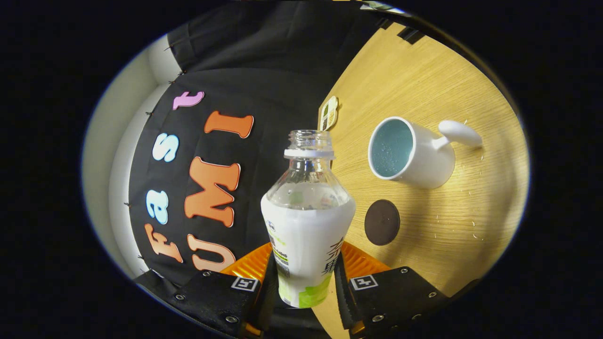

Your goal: Take the bottle from table, then pour the juice into the cup, finally place the bottle on the coaster

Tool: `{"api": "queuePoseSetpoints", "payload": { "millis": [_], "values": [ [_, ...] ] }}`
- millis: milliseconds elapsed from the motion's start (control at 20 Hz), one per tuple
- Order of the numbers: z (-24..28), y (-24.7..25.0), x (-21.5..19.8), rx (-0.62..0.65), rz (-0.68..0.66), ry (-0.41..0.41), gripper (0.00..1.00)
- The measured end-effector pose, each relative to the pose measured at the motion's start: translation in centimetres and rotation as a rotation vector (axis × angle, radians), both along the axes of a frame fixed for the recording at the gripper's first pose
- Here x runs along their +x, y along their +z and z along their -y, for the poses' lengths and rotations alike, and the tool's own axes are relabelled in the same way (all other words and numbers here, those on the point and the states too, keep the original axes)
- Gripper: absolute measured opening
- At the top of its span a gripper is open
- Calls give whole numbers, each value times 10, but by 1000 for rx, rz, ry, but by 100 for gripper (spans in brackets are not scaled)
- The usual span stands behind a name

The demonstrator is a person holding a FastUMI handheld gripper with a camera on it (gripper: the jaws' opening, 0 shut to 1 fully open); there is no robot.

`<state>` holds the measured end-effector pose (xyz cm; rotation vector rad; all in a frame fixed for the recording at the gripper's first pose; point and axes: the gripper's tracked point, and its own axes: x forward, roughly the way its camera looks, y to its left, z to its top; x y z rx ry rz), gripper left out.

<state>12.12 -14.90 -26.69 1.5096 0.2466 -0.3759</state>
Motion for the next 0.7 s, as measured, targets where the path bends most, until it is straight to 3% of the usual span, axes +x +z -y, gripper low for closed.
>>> {"api": "queuePoseSetpoints", "payload": {
  "millis": [700],
  "values": [
    [-1,-9,11,176,-19,-46,56]
  ]
}}
